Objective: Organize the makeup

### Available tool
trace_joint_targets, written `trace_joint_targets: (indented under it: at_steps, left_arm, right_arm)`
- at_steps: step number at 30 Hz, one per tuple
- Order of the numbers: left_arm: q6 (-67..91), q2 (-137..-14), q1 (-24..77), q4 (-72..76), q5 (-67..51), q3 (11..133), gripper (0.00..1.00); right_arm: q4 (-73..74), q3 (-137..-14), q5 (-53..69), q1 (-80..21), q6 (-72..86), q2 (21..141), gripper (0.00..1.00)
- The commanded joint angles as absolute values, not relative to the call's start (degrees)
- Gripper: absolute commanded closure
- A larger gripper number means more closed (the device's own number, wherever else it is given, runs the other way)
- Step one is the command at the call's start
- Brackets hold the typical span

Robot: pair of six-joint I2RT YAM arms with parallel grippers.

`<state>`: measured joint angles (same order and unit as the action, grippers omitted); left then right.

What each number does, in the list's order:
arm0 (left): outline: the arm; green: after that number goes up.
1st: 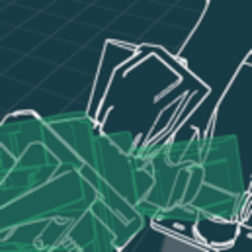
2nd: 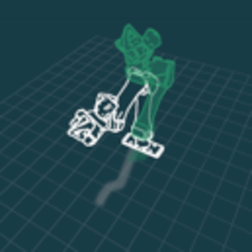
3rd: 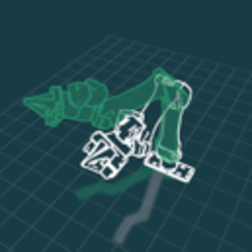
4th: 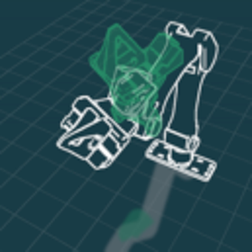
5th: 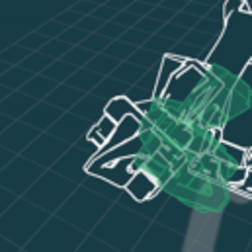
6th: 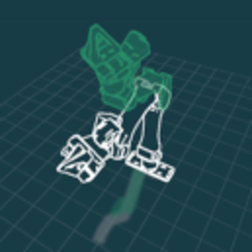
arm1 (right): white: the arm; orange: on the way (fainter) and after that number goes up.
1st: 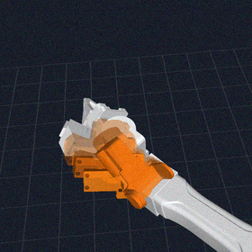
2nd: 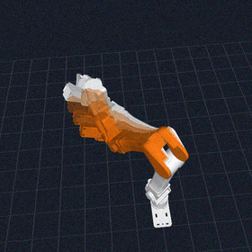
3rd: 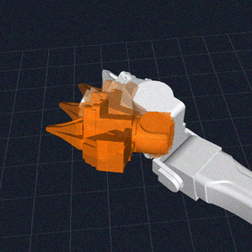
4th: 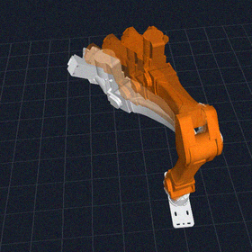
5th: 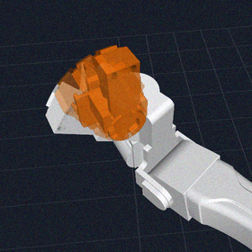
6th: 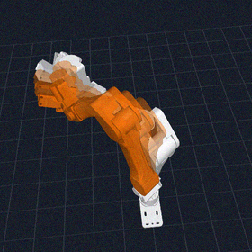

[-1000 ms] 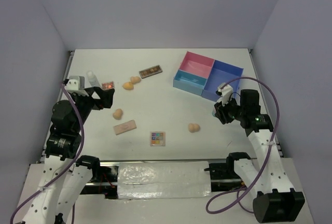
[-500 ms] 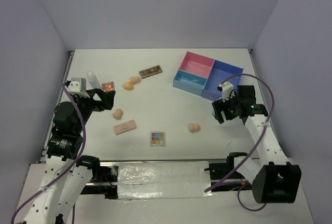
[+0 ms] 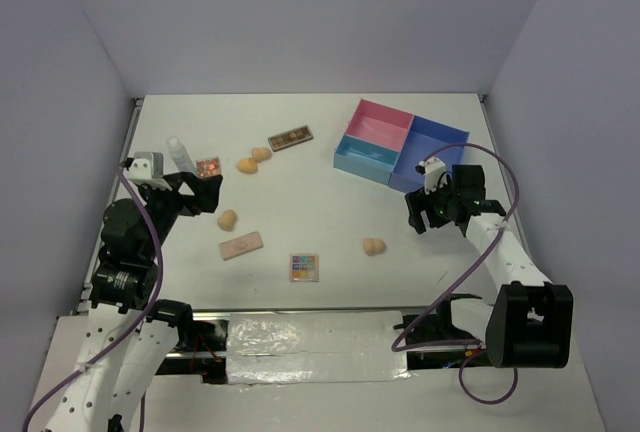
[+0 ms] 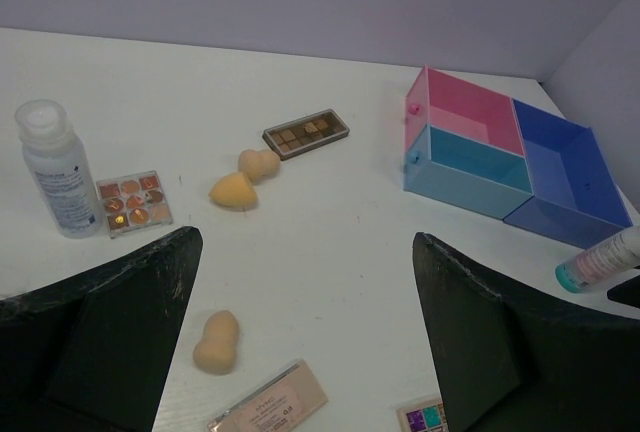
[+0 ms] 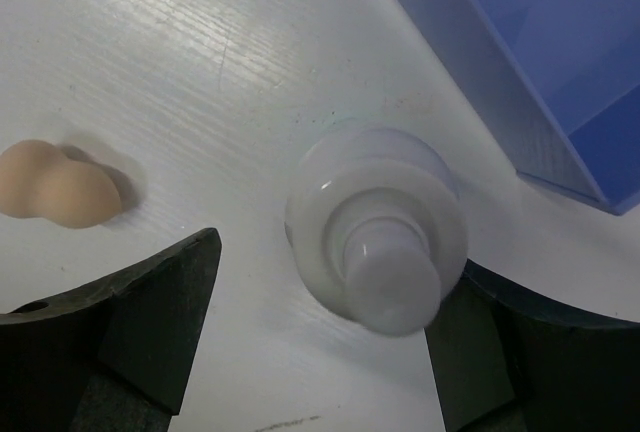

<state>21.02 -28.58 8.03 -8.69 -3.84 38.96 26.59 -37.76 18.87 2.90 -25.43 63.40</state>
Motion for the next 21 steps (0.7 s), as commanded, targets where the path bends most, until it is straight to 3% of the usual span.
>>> trace_joint_targets:
  at_steps: [1, 21]
  left_arm:
    - [22.24, -28.56, 8.09, -4.66, -5.27, 38.58, 0.01]
    - [22.15, -27.95, 8.09, -4.92, -5.98, 38.41, 0.01]
  right_arm:
    - [20.04, -38.05, 21.18, 3.25, -26.10, 65.65, 0.16]
    - [12.75, -36.57, 22.76, 3.34, -28.74, 71.54, 0.40]
